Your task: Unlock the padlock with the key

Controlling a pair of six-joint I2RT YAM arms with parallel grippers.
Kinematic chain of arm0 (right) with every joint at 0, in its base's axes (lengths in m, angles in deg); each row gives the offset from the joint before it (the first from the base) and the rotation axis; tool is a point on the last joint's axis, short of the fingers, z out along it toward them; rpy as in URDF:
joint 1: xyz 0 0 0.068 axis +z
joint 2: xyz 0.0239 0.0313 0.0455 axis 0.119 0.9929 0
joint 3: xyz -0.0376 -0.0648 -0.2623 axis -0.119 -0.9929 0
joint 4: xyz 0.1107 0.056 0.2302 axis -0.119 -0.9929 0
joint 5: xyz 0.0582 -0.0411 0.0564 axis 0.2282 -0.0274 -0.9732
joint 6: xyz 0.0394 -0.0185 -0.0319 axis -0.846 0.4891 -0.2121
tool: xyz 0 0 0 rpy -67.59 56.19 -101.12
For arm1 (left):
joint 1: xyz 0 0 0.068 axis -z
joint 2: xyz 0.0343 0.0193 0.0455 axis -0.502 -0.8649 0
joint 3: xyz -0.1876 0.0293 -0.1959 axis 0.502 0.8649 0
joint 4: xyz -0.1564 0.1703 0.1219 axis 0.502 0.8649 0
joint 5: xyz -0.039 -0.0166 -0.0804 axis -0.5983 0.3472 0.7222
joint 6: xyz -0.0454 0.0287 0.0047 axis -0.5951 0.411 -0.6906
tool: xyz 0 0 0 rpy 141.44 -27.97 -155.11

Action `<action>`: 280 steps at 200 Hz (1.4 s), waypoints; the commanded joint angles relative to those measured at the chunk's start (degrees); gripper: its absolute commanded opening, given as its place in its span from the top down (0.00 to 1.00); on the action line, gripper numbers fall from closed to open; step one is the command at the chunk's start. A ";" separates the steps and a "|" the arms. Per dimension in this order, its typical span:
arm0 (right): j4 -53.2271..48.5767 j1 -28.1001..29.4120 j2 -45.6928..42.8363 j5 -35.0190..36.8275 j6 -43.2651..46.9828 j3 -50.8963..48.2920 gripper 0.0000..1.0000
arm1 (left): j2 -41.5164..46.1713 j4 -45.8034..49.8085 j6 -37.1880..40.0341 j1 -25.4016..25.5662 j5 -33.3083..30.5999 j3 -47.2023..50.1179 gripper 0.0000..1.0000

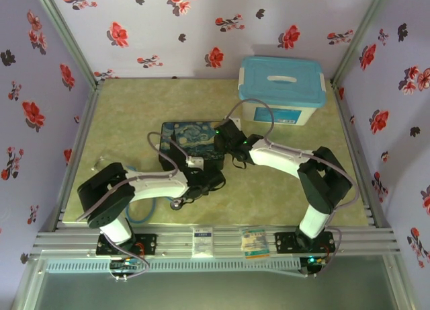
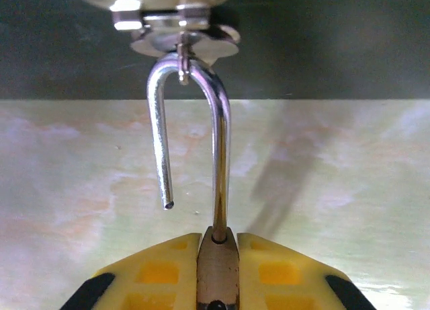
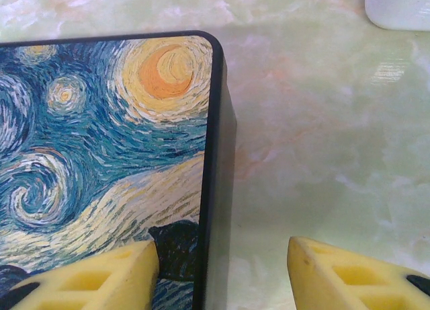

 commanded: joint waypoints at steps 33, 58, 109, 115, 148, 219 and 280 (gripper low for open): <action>-1.82 -0.91 2.59 -3.09 0.00 -3.10 0.46 | -23.06 31.09 7.95 4.81 -17.40 -21.68 0.97; -1.24 -1.14 1.22 -3.55 -0.56 -4.01 0.46 | -28.58 28.42 8.17 7.39 -14.45 -25.85 0.86; -0.49 -2.41 -1.28 -4.92 -0.41 -4.99 0.46 | -22.51 21.90 9.56 8.29 -9.09 -25.02 0.57; -0.24 -2.63 -1.59 -5.11 -0.37 -5.19 0.46 | -21.52 20.64 9.80 8.34 -8.72 -24.94 0.56; 0.17 -3.53 -5.14 -5.53 0.03 -5.85 0.45 | -14.78 18.57 9.32 8.39 -7.18 -24.36 0.44; -2.94 -7.55 -23.05 -10.26 0.42 -9.24 0.40 | 14.37 4.93 8.34 3.54 -0.33 -8.19 0.38; -0.79 4.53 -30.39 -13.35 -6.13 -19.87 0.22 | 33.80 -5.97 9.86 -10.48 5.56 7.96 0.27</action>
